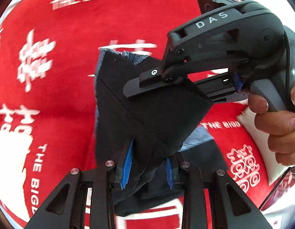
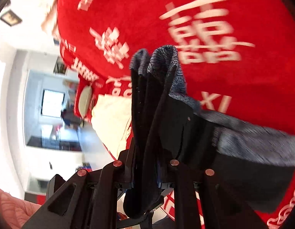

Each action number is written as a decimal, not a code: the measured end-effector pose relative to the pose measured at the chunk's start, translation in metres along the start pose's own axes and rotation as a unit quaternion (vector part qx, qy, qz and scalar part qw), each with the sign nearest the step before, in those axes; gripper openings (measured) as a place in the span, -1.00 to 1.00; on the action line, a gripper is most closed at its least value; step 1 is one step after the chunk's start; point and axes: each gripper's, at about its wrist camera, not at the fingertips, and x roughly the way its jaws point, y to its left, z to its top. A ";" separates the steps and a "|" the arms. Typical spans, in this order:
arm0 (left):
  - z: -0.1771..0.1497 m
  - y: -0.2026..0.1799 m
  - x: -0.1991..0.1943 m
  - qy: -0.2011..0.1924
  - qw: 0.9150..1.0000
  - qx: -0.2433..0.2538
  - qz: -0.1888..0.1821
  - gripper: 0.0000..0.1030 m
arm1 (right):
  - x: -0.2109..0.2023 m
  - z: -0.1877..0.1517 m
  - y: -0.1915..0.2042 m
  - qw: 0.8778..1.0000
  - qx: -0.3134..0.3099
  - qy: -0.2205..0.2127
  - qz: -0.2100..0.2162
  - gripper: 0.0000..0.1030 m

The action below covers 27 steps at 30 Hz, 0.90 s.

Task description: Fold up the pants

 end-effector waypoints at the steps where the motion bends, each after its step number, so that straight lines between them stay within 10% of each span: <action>1: -0.001 -0.017 0.004 0.005 1.000 0.016 -0.004 -0.39 | -0.012 -0.007 -0.009 1.000 0.009 -0.010 0.001 -0.65; 10: -0.032 -0.109 0.047 0.068 0.993 0.090 -0.032 -0.40 | -0.082 -0.075 -0.118 0.988 0.127 -0.090 0.014 -0.65; 20: -0.078 -0.159 0.110 0.136 0.978 0.161 0.000 -0.39 | -0.070 -0.125 -0.225 0.975 0.201 -0.077 -0.052 -0.65; 23: -0.078 -0.161 0.104 0.137 0.976 0.170 -0.002 0.09 | -0.072 -0.130 -0.232 0.973 0.209 -0.089 -0.043 -0.59; 27: -0.071 -0.153 0.090 0.150 0.977 0.147 -0.021 0.19 | -0.082 -0.132 -0.225 0.974 0.199 -0.088 -0.067 -0.37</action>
